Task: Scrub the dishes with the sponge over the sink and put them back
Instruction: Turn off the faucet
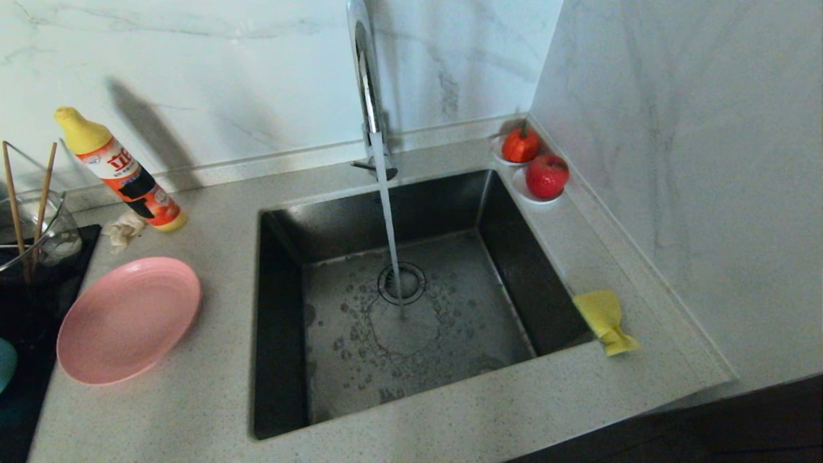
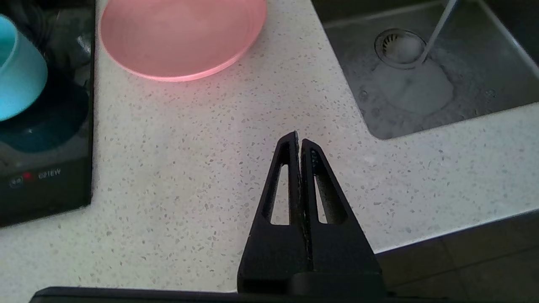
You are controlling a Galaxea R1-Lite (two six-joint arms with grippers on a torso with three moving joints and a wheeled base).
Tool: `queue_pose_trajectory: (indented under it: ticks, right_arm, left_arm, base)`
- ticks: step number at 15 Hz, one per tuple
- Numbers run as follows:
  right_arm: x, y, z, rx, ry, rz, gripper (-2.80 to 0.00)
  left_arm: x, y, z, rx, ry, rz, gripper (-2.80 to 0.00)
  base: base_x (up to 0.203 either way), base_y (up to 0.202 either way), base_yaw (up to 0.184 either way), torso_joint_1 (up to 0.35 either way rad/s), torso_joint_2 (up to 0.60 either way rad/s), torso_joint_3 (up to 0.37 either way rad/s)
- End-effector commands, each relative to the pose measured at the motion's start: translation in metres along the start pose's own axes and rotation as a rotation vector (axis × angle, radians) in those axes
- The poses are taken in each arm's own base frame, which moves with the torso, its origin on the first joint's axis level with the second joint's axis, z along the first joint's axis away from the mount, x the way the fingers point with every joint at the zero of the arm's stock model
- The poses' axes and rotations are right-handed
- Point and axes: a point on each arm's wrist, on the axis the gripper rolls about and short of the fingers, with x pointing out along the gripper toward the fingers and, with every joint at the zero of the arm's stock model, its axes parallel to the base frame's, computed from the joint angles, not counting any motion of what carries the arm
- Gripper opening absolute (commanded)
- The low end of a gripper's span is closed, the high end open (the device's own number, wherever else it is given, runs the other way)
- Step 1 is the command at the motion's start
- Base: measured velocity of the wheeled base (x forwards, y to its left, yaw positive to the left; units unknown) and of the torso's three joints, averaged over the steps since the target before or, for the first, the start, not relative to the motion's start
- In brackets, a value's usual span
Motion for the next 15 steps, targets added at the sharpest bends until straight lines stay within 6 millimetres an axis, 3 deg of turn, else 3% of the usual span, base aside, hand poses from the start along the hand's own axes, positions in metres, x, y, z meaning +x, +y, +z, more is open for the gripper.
queue_pose_trajectory:
  ticks: [1,7,9,12,15]
  right_arm:
    - [0.0,0.0,0.0,-0.001,0.004,0.0,-2.8]
    - [0.0,0.0,0.0,0.005,0.004,-0.001,-2.8]
    - [0.0,0.0,0.0,0.004,0.004,-0.001,-2.8]
    - [0.0,0.0,0.0,0.01,0.004,-0.001,-2.8]
    - [0.0,0.0,0.0,0.011,0.004,-0.001,-2.8]
  left_arm:
    - [0.0,0.0,0.001,-0.019,-0.011,0.005,-2.8]
    - [-0.001,0.001,0.005,-0.055,-0.031,0.014,-2.8]
    - [-0.013,0.003,0.039,-0.049,-0.138,0.024,-2.8]
    - [-0.022,0.006,0.117,-0.039,-0.183,-0.007,-2.8]
    - [0.026,0.009,0.178,-0.058,-0.045,-0.096,-2.8]
  base:
    - [0.0,0.0,0.0,0.0,0.0,0.0]
    - [0.0,0.0,0.0,0.0,0.0,0.0]
    - [0.0,0.0,0.0,0.0,0.0,0.0]
    - [0.0,0.0,0.0,0.0,0.0,0.0]
    - [0.0,0.0,0.0,0.0,0.0,0.0]
